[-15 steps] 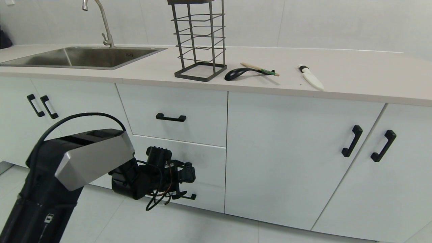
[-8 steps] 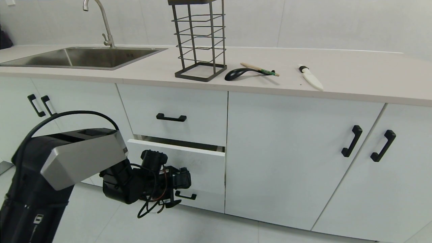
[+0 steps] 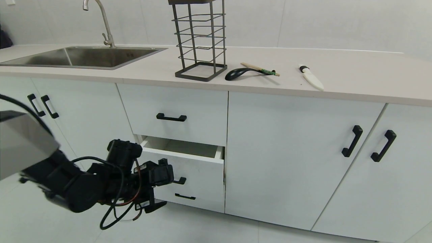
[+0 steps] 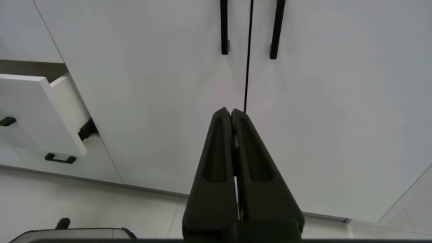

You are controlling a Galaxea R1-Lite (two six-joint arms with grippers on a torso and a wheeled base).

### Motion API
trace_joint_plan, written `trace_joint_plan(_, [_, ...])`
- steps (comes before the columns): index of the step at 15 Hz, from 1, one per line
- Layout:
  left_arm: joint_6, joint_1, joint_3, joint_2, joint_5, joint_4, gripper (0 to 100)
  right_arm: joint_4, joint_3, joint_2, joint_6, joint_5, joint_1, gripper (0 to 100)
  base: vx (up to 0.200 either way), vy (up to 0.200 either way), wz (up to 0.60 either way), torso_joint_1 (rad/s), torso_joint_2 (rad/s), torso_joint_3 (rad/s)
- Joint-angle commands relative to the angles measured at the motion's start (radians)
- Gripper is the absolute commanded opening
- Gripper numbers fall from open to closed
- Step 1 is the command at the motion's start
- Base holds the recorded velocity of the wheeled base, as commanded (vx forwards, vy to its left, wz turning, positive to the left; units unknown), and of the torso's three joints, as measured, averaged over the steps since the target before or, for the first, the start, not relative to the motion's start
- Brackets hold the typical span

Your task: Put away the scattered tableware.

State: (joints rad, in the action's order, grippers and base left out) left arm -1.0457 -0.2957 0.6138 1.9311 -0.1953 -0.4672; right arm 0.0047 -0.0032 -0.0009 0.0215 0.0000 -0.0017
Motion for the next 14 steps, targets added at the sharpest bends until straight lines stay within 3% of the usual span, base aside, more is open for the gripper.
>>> trace_joint_plan(1, [0.108, -0.083, -0.092, -0.420, -0.035, 0.200, 100, 0.000, 0.000, 0.001, 0.000, 0.000, 0.000, 0, 0.000, 0.000, 0.00, 0.000, 0.00, 0.000])
trace_joint_plan(5, [0.102, -0.039, 0.011, -0.314, -0.092, 0.185, 100, 0.000, 0.000, 0.001, 0.000, 0.000, 0.000, 0, 0.000, 0.000, 0.00, 0.000, 0.00, 0.000])
trace_joint_plan(7, [0.079, -0.033, 0.075, -0.190, -0.127, 0.122, 100, 0.000, 0.000, 0.001, 0.000, 0.000, 0.000, 0, 0.000, 0.000, 0.00, 0.000, 0.00, 0.000])
trace_joint_plan(9, [0.015, -0.031, 0.136, -0.069, -0.136, 0.067, 100, 0.000, 0.000, 0.001, 0.000, 0.000, 0.000, 0, 0.000, 0.000, 0.00, 0.000, 0.00, 0.000])
trace_joint_plan(10, [-0.057, -0.028, 0.179, 0.006, -0.138, 0.064, 100, 0.000, 0.000, 0.001, 0.000, 0.000, 0.000, 0, 0.000, 0.000, 0.00, 0.000, 0.00, 0.000])
trace_joint_plan(12, [-0.129, -0.014, 0.244, 0.100, -0.134, 0.061, 100, 0.000, 0.000, 0.001, 0.000, 0.000, 0.000, 0, 0.000, 0.000, 0.00, 0.000, 0.00, 0.000])
trace_joint_plan(14, [-0.155, 0.001, 0.294, 0.149, -0.127, 0.061, 100, 0.000, 0.000, 0.001, 0.000, 0.000, 0.000, 0, 0.000, 0.000, 0.00, 0.000, 0.00, 0.000])
